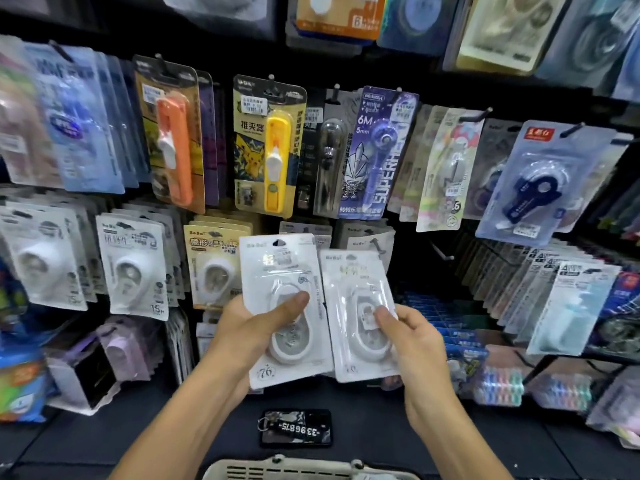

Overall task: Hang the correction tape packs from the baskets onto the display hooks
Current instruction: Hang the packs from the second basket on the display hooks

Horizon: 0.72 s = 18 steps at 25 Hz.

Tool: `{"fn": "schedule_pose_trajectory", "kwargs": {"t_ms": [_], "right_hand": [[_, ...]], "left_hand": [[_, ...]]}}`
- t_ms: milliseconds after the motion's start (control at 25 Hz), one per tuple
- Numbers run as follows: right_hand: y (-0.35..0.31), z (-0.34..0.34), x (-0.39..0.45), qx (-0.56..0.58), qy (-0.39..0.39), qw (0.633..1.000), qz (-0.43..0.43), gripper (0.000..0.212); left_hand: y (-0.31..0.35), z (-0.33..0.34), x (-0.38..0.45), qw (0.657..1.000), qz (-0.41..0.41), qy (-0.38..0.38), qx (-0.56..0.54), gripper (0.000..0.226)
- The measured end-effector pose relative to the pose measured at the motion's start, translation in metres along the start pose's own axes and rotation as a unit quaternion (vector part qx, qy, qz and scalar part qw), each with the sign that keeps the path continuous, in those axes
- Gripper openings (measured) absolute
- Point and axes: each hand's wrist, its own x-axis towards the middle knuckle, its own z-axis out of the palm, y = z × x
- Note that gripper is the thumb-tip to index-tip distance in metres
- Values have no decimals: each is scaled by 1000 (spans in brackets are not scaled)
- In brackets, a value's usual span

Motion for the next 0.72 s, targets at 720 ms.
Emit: {"fn": "schedule_pose_trajectory", "kwargs": {"t_ms": [720], "right_hand": [[-2, -23, 4, -87, 156, 970, -164, 14]], "left_hand": [[1, -3, 6, 999, 19, 43, 1, 62]]}}
